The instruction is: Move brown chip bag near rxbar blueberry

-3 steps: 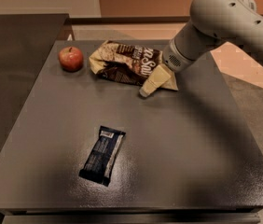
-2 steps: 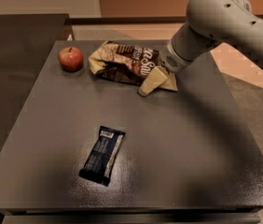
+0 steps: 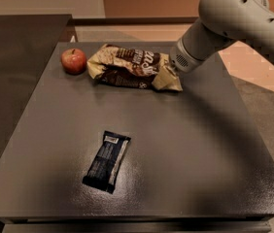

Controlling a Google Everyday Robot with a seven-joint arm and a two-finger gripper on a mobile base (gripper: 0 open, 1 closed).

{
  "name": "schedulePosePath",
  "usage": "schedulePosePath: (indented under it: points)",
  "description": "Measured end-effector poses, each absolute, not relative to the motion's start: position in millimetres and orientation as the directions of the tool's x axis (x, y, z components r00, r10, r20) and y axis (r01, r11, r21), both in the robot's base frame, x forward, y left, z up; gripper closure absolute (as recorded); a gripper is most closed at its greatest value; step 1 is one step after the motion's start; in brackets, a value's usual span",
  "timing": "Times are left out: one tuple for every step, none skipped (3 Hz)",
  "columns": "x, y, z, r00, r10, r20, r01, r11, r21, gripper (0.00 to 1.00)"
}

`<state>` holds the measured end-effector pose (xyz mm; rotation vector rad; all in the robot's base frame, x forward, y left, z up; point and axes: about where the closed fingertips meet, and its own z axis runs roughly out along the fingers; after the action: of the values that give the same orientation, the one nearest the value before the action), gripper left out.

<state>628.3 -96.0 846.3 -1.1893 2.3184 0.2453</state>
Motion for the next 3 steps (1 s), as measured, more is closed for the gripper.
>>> schedulePosePath:
  points:
    - [616.3,-106.0,862.7,-0.493,-0.689,-0.531,-0.784,0.617,-0.072,0.88]
    - [588.3,-117.5,880.5,-0.510,-0.686,-0.519,-0.775,0.629,-0.069,1.00]
    - [543.7,-117.7,898.6,-0.488,-0.720,-0.493,-0.799,0.596,-0.079,1.00]
